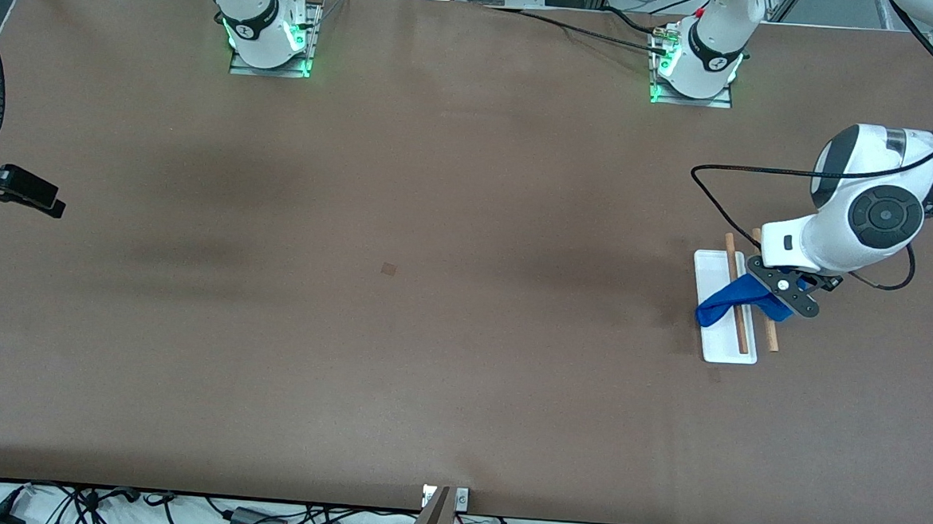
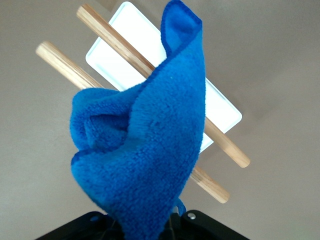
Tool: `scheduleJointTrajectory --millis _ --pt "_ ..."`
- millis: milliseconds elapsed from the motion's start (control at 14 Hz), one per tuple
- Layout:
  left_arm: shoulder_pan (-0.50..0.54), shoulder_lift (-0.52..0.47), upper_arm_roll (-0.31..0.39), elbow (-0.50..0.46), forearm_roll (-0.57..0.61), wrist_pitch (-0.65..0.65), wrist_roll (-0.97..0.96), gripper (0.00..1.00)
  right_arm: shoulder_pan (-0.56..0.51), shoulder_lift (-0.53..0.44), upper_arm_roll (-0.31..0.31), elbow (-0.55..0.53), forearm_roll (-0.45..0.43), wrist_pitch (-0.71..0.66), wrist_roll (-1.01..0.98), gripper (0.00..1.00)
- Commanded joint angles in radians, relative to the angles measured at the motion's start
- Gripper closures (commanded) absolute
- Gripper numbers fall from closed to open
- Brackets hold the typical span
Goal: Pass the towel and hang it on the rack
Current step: 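Lower the towel over the wooden dowels with the left gripper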
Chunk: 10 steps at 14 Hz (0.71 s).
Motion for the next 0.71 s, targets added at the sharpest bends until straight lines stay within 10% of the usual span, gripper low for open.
scheduleJointTrajectory --millis 0,643 --pt "0.025 -0.094 -0.013 -0.121 0.017 0.073 0.012 1.00 -0.009 -0.158 0.011 -0.251 -0.019 0.123 -0.015 0.00" --pt "0.022 -0.088 -0.013 -0.170 0.017 0.165 -0.058 0.94 -0.009 -0.219 0.011 -0.354 -0.017 0.159 -0.040 0.00"
